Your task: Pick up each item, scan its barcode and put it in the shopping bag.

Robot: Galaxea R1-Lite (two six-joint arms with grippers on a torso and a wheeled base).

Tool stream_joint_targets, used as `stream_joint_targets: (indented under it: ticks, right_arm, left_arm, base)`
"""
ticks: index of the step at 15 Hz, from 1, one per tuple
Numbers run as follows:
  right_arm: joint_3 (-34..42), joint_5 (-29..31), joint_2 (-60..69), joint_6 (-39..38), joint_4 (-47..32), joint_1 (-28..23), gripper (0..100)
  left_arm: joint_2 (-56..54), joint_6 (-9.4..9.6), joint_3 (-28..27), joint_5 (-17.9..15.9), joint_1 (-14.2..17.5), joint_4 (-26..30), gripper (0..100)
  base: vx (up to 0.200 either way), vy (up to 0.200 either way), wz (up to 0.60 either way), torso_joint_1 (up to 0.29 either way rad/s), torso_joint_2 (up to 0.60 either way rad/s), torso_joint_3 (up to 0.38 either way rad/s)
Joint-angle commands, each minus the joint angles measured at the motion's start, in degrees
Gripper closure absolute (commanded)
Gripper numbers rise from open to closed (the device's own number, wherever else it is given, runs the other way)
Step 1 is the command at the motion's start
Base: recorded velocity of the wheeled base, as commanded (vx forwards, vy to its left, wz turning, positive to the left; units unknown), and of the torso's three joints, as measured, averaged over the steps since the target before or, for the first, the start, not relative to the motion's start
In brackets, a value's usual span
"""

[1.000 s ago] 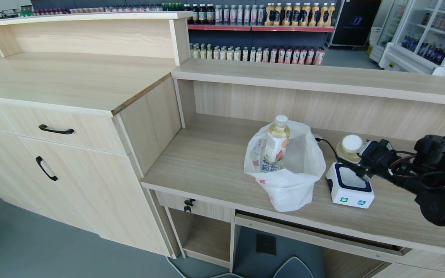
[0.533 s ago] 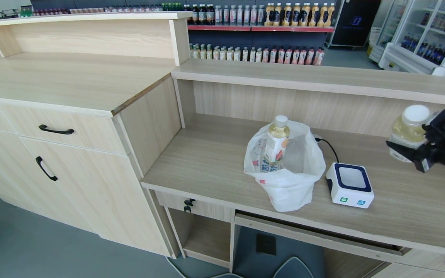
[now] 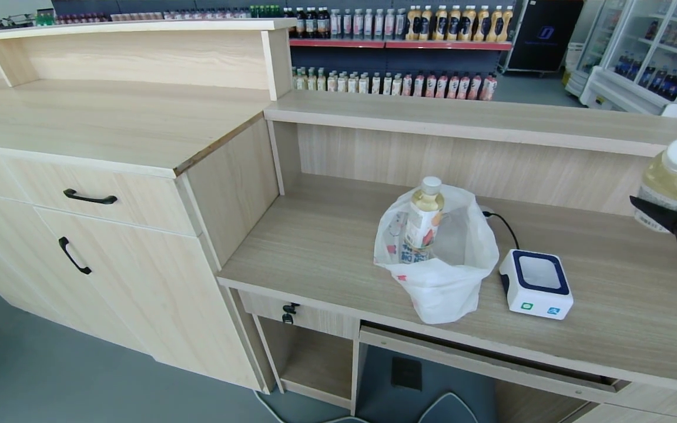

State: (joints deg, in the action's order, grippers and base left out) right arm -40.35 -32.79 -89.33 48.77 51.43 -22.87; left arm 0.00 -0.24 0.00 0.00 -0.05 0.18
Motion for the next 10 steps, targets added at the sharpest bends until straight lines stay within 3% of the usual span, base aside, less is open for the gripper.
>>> stream_joint_targets:
  ticks: [1, 3, 5, 6, 7, 10]
  right_arm:
    - [0.98, 0.45, 1.09, -0.26, 0.77, 2.65, 100]
    - [0.98, 3.09, 1.88, -1.23, 0.77, 5.56, 100]
    - [1.94, 7.48, 3.38, -8.43, 0.07, 11.71, 100]
    - [2.03, 7.48, 3.38, -9.31, 0.07, 12.06, 100]
    - [2.91, 7.74, 2.67, -16.61, -0.19, 15.93, 100]
    - [4.05, 7.74, 0.3, -23.2, -7.14, 18.04, 100]
  left_arm:
    - [0.0, -0.02, 0.0, 0.0, 0.05, -0.01, 0]
    - [0.0, -0.02, 0.0, 0.0, 0.05, -0.01, 0]
    - [0.0, -0.02, 0.0, 0.0, 0.05, -0.01, 0]
    - [0.0, -0.02, 0.0, 0.0, 0.05, -0.01, 0]
    - [0.0, -0.02, 0.0, 0.0, 0.05, -0.01, 0]
    - [0.0, -0.02, 0.0, 0.0, 0.05, -0.01, 0]
  base:
    - [0.0, 0.0, 0.6, 0.002, 0.01, 0.002]
    - [0.0, 0.0, 0.6, 0.007, 0.0, -0.002]
    - [0.0, 0.0, 0.6, 0.005, 0.0, 0.009]
    - [0.0, 0.0, 0.0, 0.0, 0.0, 0.0]
    - [0.0, 0.0, 0.0, 0.0, 0.0, 0.0]
    - [0.0, 0.0, 0.0, 0.0, 0.0, 0.0]
